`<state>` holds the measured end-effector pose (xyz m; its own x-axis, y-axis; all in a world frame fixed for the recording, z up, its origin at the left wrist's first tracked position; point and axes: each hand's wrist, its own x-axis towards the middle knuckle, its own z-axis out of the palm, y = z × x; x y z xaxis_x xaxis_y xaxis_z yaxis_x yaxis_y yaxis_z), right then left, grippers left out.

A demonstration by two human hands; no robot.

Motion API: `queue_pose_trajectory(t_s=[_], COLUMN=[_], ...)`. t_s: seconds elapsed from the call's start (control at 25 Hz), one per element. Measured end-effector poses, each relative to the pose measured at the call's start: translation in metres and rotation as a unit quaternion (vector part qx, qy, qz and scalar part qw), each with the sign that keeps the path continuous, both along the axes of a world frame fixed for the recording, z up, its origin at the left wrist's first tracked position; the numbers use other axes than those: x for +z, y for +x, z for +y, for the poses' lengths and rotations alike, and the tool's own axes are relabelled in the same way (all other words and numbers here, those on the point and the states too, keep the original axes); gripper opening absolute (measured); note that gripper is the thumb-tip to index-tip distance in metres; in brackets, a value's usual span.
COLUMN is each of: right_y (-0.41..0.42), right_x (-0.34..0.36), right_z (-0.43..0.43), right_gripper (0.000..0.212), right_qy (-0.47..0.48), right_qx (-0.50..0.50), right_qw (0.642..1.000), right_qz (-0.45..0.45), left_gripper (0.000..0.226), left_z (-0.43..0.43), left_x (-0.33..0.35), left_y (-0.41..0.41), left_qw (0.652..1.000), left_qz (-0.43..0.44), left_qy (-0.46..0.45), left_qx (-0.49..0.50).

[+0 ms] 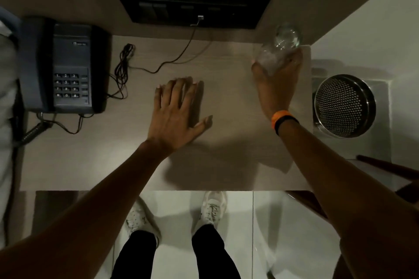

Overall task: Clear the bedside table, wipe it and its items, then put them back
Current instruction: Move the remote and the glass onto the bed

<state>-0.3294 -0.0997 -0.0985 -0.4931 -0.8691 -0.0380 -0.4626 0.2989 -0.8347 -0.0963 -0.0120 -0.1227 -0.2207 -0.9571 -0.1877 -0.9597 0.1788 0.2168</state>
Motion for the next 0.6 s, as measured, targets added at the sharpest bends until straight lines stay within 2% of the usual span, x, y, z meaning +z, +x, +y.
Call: queue_pose_trajectory(t_s=[0.08, 0.16, 0.36, 0.48, 0.52, 0.6], right_y=[0.006, 0.013, 0.052, 0.109, 0.133, 0.185], right_x=[-0.004, -0.005, 0.016, 0.03, 0.035, 0.051], right_z=[-0.012, -0.017, 0.026, 0.06, 0.07, 0.088], right_gripper=[0.075, 0.066, 0.067, 0.041, 0.037, 0.051], right_qy=[-0.044, -0.07, -0.039, -0.058, -0.058, -0.062], right_qx=[-0.072, -0.087, 0.077, 0.168, 0.2, 0.251], right_qw=[0.996, 0.994, 0.994, 0.982, 0.977, 0.966], right_qz=[-0.014, 0.0, 0.074, 0.065, 0.046, 0.025], left_gripper=[0.093, 0.092, 0.095, 0.097, 0.096, 0.093], left_z=[0.01, 0.022, 0.048, 0.067, 0.075, 0.091], left_x=[-0.009, -0.016, -0.016, 0.01, 0.022, 0.049], left_y=[0.006, 0.015, 0.036, 0.073, 0.089, 0.129], left_qw=[1.0, 1.0, 0.996, 0.984, 0.977, 0.957], left_qz=[0.006, -0.004, 0.03, 0.049, 0.045, 0.022], left_qy=[0.004, 0.0, 0.01, -0.029, -0.053, -0.092], left_qx=[-0.002, 0.0, 0.082, 0.168, 0.202, 0.274])
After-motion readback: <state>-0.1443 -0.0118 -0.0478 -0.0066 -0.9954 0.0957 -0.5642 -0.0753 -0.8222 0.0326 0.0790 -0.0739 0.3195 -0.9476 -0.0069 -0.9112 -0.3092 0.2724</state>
